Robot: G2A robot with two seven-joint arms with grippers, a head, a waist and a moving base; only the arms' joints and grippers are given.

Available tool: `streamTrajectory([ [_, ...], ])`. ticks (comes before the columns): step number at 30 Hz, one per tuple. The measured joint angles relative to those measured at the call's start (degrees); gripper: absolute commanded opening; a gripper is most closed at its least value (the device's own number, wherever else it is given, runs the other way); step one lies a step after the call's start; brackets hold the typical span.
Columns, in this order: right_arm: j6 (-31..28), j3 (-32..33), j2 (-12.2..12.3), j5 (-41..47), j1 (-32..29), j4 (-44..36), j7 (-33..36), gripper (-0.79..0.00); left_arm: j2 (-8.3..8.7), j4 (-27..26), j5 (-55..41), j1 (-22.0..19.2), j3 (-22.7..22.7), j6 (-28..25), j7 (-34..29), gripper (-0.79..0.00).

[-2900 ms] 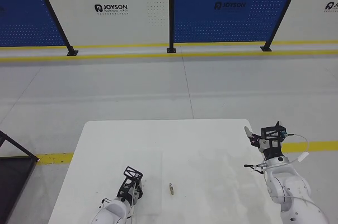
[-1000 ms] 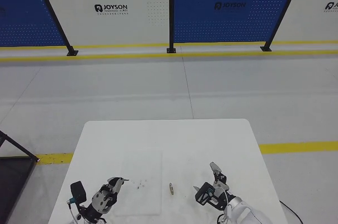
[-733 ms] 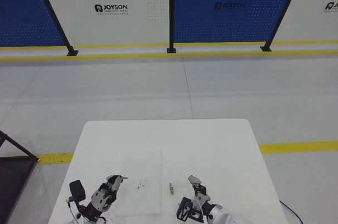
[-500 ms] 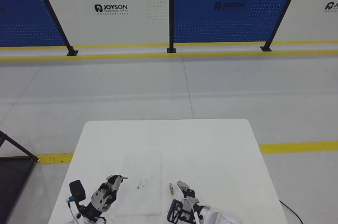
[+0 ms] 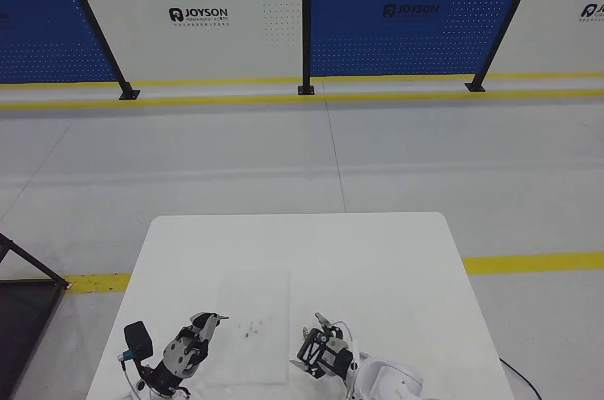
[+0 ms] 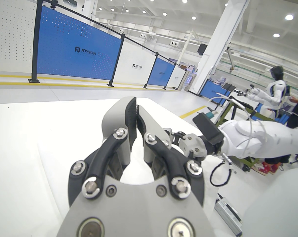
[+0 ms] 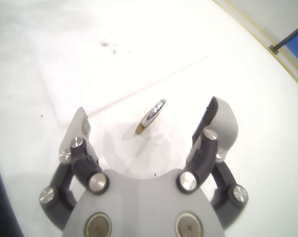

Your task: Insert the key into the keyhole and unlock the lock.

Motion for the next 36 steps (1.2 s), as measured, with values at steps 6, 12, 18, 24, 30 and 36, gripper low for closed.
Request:
streamTrajectory([
  [6, 0.3, -1.8, -0.5, 0.6, 1.7, 2.6, -0.7, -0.219, 0.00, 0.0, 0.0, 0.0, 0.0, 0.0, 0.0, -0.785],
  [12, 1.4, -2.9, -0.8, 1.0, 2.5, 4.2, -1.4, -0.409, 0.00, 0.0, 0.0, 0.0, 0.0, 0.0, 0.0, -0.785],
  [18, 2.4, -3.1, -0.8, 1.8, 2.8, 5.4, -2.2, -0.459, 0.00, 0.0, 0.0, 0.0, 0.0, 0.0, 0.0, -0.785],
  [24, 3.5, -3.1, -0.8, 1.9, 2.7, 5.7, -2.6, -0.533, 0.00, 0.0, 0.0, 0.0, 0.0, 0.0, 0.0, -0.785],
  [30, 3.5, -3.1, -0.8, 2.4, 3.0, 6.0, -2.5, -0.742, 0.00, 0.0, 0.0, 0.0, 0.0, 0.0, 0.0, -0.785],
  [36, 3.6, -3.0, -0.6, 2.2, 2.9, 5.8, -4.2, -0.785, 0.00, 0.0, 0.0, 0.0, 0.0, 0.0, 0.0, -0.785],
])
